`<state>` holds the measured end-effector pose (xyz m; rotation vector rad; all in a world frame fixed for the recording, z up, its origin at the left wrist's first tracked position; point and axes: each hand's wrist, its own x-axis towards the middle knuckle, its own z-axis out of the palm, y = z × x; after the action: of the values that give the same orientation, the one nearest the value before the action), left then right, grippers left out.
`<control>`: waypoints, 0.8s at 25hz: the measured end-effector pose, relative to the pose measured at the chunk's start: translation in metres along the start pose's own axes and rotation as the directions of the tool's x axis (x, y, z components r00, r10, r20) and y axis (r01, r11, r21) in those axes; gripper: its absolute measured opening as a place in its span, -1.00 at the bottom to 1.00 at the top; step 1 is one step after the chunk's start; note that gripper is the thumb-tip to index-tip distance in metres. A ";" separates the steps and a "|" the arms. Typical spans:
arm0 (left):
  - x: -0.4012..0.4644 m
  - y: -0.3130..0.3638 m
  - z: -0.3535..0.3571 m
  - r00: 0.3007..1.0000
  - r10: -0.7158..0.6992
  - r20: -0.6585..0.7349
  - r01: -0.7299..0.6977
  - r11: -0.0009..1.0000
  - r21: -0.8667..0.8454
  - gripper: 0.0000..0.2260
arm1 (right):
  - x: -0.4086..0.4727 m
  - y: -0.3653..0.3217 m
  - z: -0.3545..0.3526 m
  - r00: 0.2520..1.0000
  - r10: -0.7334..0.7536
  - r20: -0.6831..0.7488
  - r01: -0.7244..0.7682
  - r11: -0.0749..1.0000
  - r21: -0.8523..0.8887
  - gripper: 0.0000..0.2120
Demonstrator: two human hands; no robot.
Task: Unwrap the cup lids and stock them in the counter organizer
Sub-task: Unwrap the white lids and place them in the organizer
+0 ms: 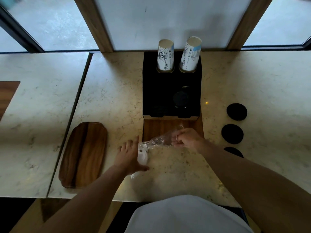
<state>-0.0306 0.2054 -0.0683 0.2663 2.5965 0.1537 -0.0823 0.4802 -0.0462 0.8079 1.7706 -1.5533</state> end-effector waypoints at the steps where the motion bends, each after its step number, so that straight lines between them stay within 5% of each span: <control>1: -0.002 -0.002 0.001 1.000 -0.006 0.004 0.006 1.000 -0.001 0.36 | -0.003 0.003 0.000 1.000 0.012 0.018 -0.012 1.000 -0.004 -0.74; 9: -0.007 -0.012 0.005 1.000 0.010 0.002 -0.009 0.994 -0.108 0.19 | -0.016 0.019 -0.009 0.996 0.090 0.016 -0.091 0.996 0.023 -0.74; 15: -0.006 -0.017 0.002 0.983 0.135 -0.128 -0.137 0.991 -0.007 -0.73 | -0.026 0.021 -0.014 0.995 0.104 -0.002 -0.104 0.993 0.064 -0.72; 18: -0.006 -0.014 -0.002 0.977 0.163 -0.136 -0.153 0.985 0.076 -0.74 | -0.033 0.021 -0.016 0.995 0.099 0.002 -0.099 0.992 0.074 -0.74; 20: -0.007 -0.015 -0.004 0.989 0.134 -0.070 -0.131 0.990 0.050 -0.52 | -0.036 0.022 -0.016 0.996 0.094 -0.001 -0.094 0.993 0.074 -0.74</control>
<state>-0.0289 0.1885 -0.0639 0.4581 2.6570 0.1545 -0.0447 0.4973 -0.0294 0.9180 1.6625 -1.5631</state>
